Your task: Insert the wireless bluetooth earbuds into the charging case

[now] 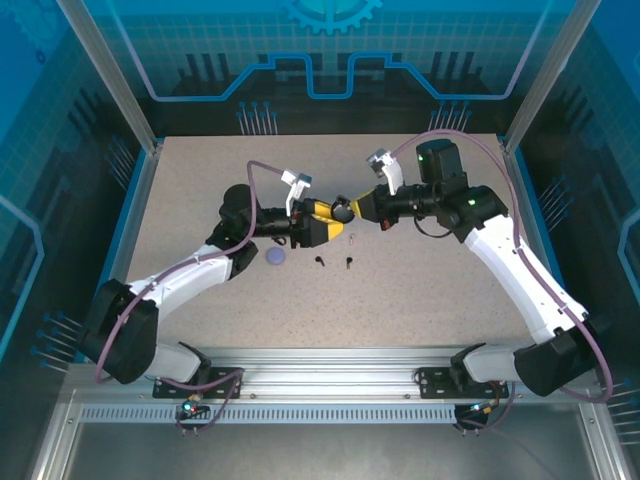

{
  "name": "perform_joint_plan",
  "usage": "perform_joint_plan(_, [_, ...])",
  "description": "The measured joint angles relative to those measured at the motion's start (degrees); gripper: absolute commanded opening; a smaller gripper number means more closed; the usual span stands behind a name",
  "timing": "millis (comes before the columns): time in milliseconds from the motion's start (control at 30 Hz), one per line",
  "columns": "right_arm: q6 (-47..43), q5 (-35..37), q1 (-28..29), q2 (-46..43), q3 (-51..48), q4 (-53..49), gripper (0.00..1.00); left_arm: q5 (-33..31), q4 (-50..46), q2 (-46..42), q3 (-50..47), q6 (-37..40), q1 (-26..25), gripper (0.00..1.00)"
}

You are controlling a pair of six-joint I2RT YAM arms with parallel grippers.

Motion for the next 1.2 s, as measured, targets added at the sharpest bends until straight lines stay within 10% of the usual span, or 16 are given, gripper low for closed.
perform_joint_plan(533, [-2.95,1.42,0.09,2.58,5.86,-3.02,0.00,7.45,-33.46,-0.33,18.47,18.34,4.33,0.66])
perform_joint_plan(1200, [-4.76,4.28,3.37,6.93,11.56,-5.18,0.00,10.10,-49.22,4.15,24.90,26.99,5.09,0.57])
